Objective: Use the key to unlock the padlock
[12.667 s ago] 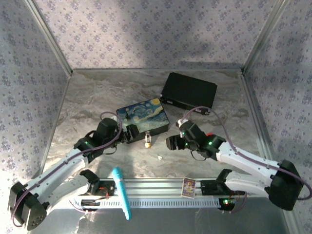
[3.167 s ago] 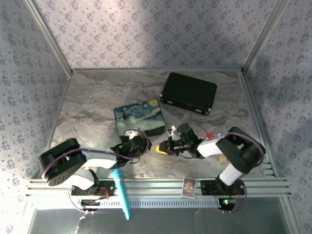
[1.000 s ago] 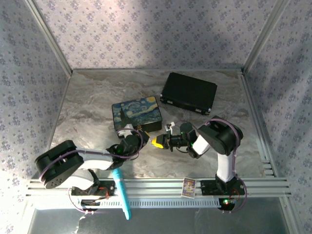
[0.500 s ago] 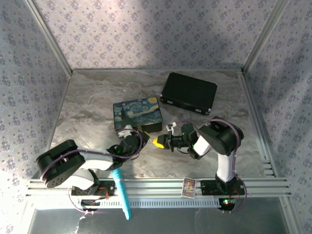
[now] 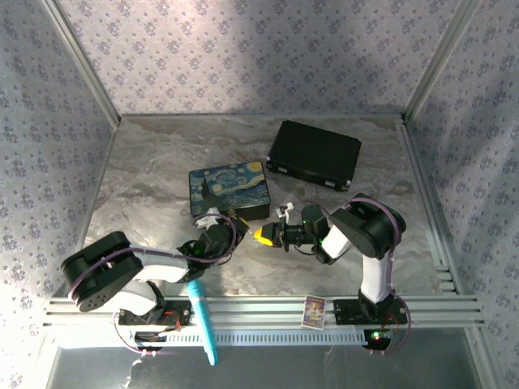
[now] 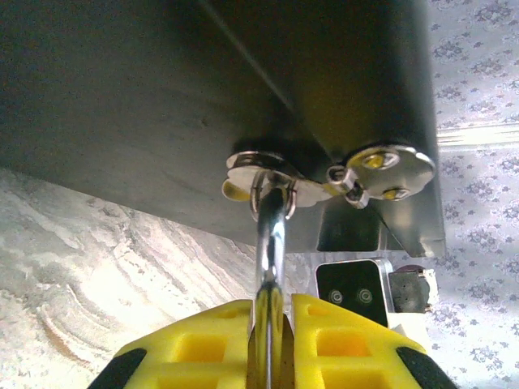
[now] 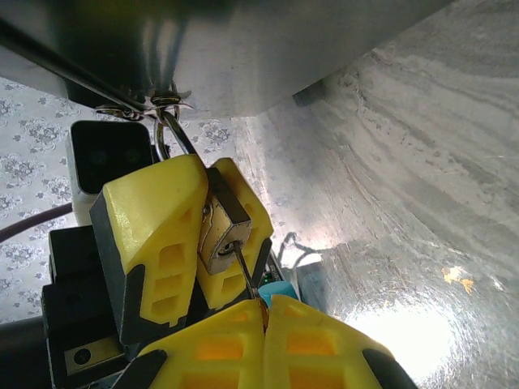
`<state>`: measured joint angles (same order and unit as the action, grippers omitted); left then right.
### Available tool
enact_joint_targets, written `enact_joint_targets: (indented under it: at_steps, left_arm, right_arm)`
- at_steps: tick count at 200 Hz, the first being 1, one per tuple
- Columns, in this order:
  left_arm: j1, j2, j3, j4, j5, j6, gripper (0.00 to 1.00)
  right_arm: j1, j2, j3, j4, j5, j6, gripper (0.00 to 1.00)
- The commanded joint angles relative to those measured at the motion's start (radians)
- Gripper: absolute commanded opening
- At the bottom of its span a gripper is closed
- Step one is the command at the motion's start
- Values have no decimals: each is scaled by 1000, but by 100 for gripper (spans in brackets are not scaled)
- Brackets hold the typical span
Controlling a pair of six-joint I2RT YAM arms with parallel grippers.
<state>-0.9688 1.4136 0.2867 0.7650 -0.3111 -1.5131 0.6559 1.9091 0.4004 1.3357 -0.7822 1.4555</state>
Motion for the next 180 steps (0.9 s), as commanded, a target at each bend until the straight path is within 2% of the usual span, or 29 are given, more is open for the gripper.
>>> enact_joint_targets:
  at_steps: [1, 76, 153, 180]
  left_arm:
    - [-25, 14, 19, 114, 71, -23, 0]
    - [-42, 30, 48, 134, 129, -45, 0]
    - [-45, 29, 60, 148, 165, -43, 0]
    - [-45, 28, 66, 129, 151, -41, 0]
  right_arm:
    - [3, 5, 60, 49, 34, -2, 0]
    - [-6, 36, 121, 43, 30, 10, 0]
    - [-48, 41, 100, -9, 29, -17, 0]
    - [-24, 48, 115, -3, 29, -9, 0]
